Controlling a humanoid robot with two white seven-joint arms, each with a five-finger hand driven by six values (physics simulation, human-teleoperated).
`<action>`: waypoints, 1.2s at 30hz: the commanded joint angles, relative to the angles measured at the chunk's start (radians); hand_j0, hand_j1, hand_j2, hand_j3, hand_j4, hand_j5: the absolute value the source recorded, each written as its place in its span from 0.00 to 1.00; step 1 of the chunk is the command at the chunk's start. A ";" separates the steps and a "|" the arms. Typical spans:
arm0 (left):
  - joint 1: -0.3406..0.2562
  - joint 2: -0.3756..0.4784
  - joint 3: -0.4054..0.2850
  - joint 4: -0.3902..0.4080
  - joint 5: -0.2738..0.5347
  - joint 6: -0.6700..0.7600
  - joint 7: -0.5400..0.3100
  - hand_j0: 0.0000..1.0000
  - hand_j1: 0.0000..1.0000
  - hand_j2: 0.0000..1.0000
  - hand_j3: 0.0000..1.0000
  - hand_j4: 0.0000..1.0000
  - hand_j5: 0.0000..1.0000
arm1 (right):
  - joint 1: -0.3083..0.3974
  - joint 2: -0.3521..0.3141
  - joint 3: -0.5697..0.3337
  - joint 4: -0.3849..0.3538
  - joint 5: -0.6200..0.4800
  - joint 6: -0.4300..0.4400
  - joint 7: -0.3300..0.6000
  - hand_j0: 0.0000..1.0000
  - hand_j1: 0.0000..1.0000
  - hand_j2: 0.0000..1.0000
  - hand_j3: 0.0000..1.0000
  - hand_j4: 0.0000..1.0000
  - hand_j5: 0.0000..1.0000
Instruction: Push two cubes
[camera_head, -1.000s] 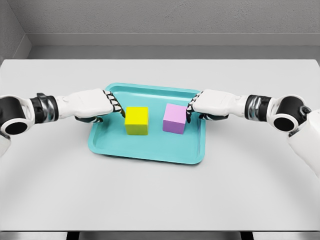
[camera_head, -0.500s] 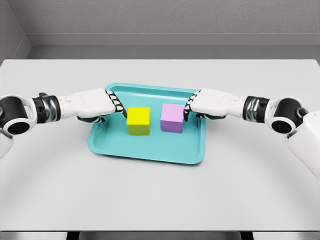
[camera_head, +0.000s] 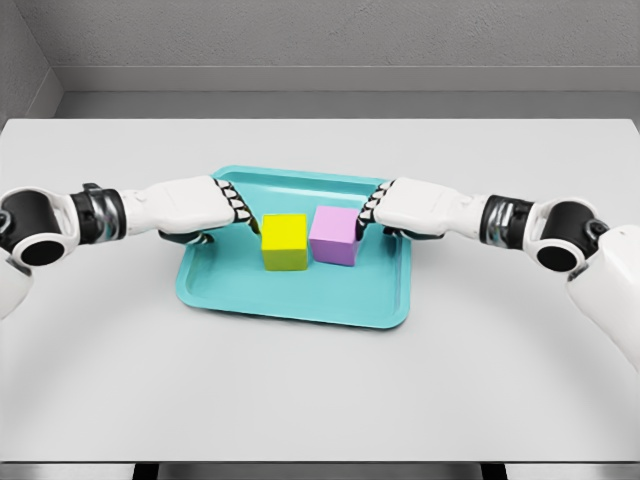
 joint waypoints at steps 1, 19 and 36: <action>-0.002 0.007 0.003 0.016 0.006 0.002 0.000 0.74 0.74 0.74 0.74 0.74 0.74 | 0.000 0.000 0.008 0.001 -0.005 0.002 -0.008 0.59 0.59 0.59 0.59 0.59 0.59; -0.008 0.032 0.051 0.050 0.009 0.002 0.000 0.74 0.74 0.74 0.74 0.74 0.74 | -0.017 0.001 0.006 0.091 0.014 0.002 -0.012 0.59 0.59 0.59 0.59 0.59 0.59; -0.009 0.034 0.052 0.047 0.009 0.002 0.000 0.75 0.75 0.75 0.75 0.75 0.75 | -0.051 0.050 0.035 0.137 0.028 0.002 -0.012 0.59 0.59 0.59 0.59 0.59 0.59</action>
